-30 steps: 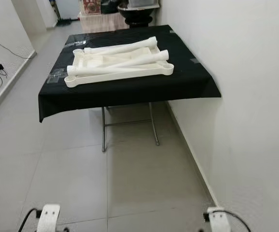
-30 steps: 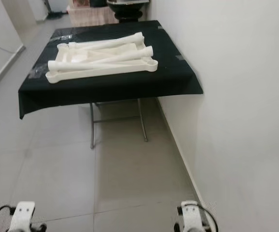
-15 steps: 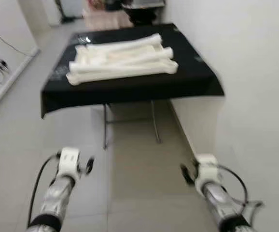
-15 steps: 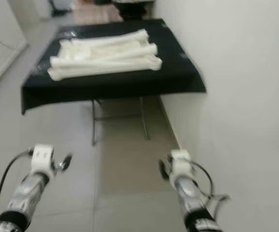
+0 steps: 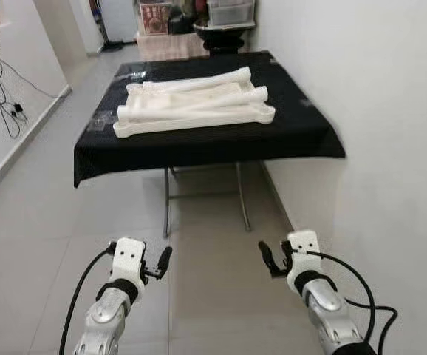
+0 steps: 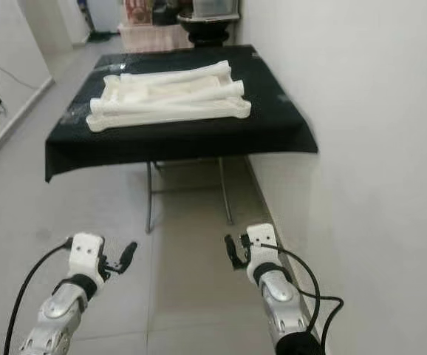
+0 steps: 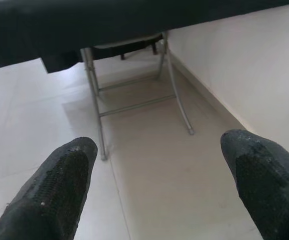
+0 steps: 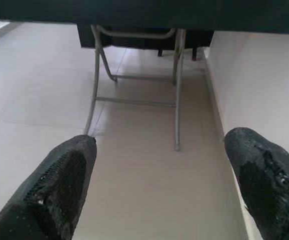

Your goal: Building children table

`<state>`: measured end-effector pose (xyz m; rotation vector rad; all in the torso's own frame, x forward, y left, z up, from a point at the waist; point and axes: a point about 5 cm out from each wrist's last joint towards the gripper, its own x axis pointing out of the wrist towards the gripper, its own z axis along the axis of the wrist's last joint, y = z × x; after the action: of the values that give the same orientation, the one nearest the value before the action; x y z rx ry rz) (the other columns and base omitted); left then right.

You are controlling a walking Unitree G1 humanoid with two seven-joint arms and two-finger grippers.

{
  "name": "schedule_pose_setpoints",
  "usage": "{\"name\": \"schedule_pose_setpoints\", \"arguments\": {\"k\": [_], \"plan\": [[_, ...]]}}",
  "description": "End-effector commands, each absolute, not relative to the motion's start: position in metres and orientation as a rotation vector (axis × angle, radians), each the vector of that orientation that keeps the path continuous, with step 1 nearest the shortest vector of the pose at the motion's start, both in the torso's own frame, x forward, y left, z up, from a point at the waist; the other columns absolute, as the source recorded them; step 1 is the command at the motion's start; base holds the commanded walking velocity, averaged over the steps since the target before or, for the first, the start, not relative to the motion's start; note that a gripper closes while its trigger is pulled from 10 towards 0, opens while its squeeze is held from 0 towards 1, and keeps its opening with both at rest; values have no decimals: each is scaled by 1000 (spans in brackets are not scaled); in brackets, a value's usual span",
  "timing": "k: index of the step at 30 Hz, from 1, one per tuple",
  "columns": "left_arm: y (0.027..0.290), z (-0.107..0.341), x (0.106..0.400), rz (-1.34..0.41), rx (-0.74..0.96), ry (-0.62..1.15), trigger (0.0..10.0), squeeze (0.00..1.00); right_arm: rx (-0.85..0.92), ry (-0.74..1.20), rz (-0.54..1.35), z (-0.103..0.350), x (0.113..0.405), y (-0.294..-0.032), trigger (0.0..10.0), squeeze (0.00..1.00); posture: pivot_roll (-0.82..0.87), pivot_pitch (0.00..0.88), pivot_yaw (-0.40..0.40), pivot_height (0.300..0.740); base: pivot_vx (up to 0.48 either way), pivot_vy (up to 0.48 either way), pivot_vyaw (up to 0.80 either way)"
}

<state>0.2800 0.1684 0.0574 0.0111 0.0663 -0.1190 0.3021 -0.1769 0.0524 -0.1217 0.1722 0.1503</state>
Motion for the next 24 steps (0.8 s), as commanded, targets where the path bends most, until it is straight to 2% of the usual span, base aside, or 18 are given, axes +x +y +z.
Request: {"name": "schedule_pose_setpoints", "arguments": {"k": [1,6,14,15,20,24], "plan": [[168,58,275,-102,-7,79,10000,0,-119,149,196,56,298,-166,10000,0,-122,0,37,740,0,0,0],[161,61,268,-125,26,72,10000,0,-136,99,192,61,294,-162,10000,0,-126,0,42,740,0,0,0],[157,74,273,-135,47,37,10000,0,-116,55,183,77,305,-163,10000,0,-94,0,37,740,0,0,0],[158,81,276,-138,28,19,10000,0,-65,45,199,85,310,-163,10000,0,-89,0,39,740,0,0,0],[157,91,280,-144,13,-5,10000,0,-50,10,214,100,317,-162,10000,0,-88,0,40,740,280,0,800],[155,98,285,-160,18,-14,10000,0,-39,-4,181,108,323,-162,10000,0,-95,0,49,740,279,0,0]]}}
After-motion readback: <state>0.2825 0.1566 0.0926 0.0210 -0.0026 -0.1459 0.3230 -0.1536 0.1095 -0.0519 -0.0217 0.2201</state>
